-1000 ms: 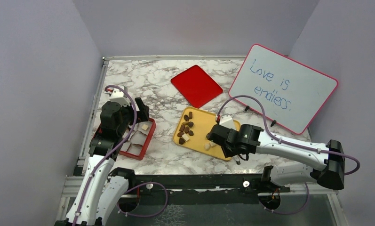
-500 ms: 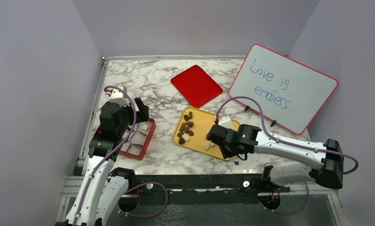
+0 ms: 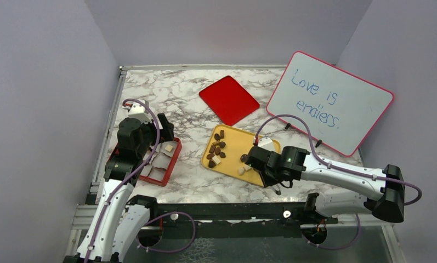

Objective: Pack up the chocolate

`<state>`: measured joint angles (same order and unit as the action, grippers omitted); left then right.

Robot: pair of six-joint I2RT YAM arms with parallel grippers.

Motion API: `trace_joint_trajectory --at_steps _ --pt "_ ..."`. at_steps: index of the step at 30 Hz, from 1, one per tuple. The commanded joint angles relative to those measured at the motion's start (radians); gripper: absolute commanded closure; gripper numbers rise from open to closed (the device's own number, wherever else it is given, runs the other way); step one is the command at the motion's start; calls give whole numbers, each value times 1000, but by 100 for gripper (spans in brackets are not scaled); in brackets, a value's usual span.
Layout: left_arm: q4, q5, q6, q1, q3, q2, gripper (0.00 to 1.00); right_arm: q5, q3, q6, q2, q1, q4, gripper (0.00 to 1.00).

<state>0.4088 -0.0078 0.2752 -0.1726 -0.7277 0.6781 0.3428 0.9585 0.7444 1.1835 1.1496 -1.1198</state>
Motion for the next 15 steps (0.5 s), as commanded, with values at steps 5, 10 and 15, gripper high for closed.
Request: trace_joint_trajectory --at_steps 5,10,15 --pt "-16 -22 -8 -2 8 -44 1 19 -6 8 -18 -5 14 68" --pt "-12 -27 -5 -2 9 -58 1 39 12 12 -30 -5 5 70" --pt "-8 -29 1 -2 4 -59 1 62 35 13 -50 -5 1 71"
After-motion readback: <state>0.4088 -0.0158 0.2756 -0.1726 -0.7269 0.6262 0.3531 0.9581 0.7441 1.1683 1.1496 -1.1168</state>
